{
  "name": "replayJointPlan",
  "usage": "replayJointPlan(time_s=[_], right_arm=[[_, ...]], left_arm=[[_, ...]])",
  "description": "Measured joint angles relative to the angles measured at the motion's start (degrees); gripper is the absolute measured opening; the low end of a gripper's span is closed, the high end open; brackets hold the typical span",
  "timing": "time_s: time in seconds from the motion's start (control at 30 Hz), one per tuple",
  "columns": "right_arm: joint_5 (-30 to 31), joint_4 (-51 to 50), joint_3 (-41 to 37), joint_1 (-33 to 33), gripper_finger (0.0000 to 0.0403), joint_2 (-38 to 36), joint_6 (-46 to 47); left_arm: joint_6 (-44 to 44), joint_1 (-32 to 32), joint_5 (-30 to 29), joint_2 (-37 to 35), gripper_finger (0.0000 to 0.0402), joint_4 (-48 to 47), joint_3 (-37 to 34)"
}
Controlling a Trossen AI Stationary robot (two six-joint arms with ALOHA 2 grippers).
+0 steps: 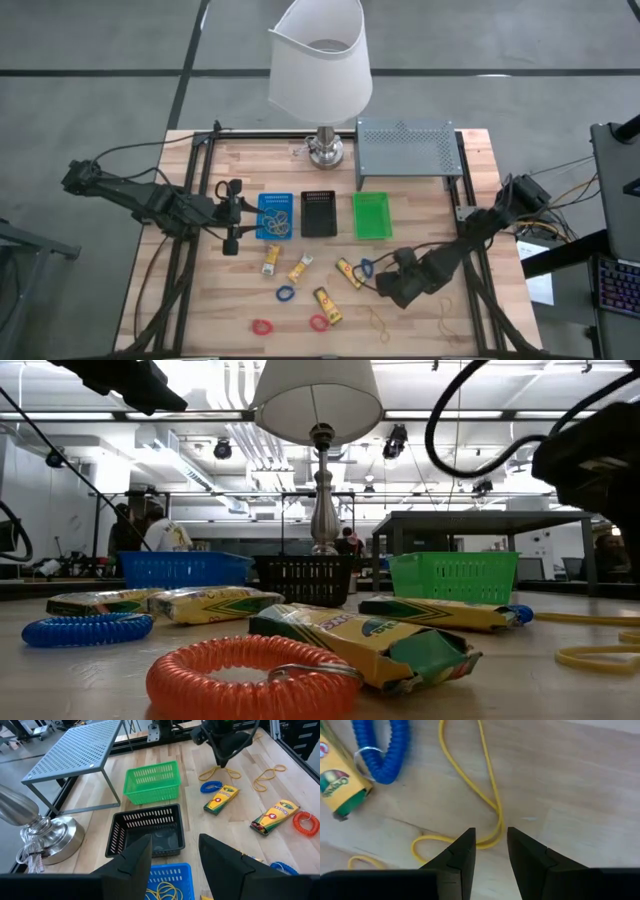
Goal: Pick & Place Office Desk Supplies
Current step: Put the yellow rubber band into the blue bin
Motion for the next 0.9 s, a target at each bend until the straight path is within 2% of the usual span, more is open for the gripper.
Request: replayJointPlan(time_s=[0.27, 0.7, 0.9], right_arm=[[-1.9, 0.0, 0.0, -1.0, 0.0088, 1.0, 0.0], [-2.4, -0.7, -0.2, -1.5, 0.0015, 1.0, -0.7], [-2.5, -0.6, -0.2, -1.6, 0.0009, 1.0, -1.1]], left_arm=[[0.0, 0.0, 0.0, 0.0, 0.0168, 0.0, 0.0], [0.0, 0.0, 0.0, 0.0, 0.0168, 0.0, 0.0], [0.0, 0.0, 0.0, 0.0, 0.0168, 0.0, 0.0]])
